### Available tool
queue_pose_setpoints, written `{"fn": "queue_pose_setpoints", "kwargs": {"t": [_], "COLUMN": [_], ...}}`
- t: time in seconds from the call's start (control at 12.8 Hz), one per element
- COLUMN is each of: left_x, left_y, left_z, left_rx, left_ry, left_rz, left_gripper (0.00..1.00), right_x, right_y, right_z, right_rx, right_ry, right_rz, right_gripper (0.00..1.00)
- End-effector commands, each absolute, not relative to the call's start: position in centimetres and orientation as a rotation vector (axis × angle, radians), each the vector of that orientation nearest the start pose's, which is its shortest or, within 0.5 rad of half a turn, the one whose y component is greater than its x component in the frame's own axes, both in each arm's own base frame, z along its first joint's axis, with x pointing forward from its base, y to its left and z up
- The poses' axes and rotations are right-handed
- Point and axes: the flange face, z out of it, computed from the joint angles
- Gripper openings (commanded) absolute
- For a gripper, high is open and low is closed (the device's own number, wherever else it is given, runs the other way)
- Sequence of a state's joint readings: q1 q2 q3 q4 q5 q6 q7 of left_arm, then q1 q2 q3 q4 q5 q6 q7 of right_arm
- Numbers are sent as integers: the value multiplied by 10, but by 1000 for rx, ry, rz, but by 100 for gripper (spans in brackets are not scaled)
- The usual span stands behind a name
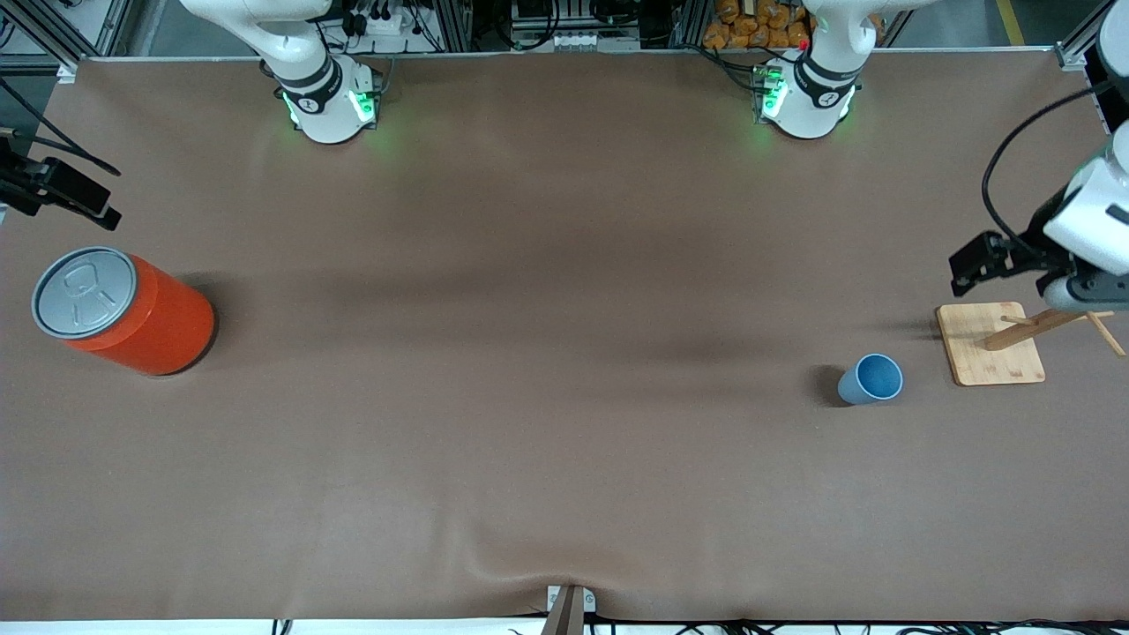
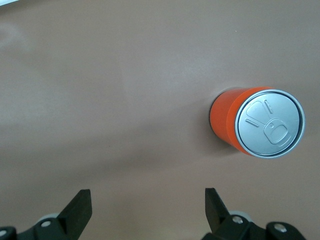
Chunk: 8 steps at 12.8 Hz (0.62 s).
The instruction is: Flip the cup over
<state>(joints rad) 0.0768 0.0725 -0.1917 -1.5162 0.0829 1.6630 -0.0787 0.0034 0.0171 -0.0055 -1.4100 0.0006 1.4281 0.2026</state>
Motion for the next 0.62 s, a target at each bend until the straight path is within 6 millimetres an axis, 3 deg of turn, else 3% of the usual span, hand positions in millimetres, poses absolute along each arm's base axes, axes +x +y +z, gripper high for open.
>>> {"fn": "queue_pose_setpoints", "kwargs": {"t": [0.0,0.16,0.55], "left_x": [547,520,514], "left_y": [-66,-75,-53], "left_z": [634,631,651], "left_rx": [-3069,-3111,-3118], "left_ry": [90,73,39], "left_rz": [-72,-49,-8], "left_gripper": [100,100,100], "right_x": [538,538,538], "right_y": [-4,-4,-5], "right_z": [681,681,681], "right_rx": [-3133,-3133,-3133], "right_ry": [315,315,318], "right_rz": [-4,-4,-4], "right_gripper": [100,100,100]}}
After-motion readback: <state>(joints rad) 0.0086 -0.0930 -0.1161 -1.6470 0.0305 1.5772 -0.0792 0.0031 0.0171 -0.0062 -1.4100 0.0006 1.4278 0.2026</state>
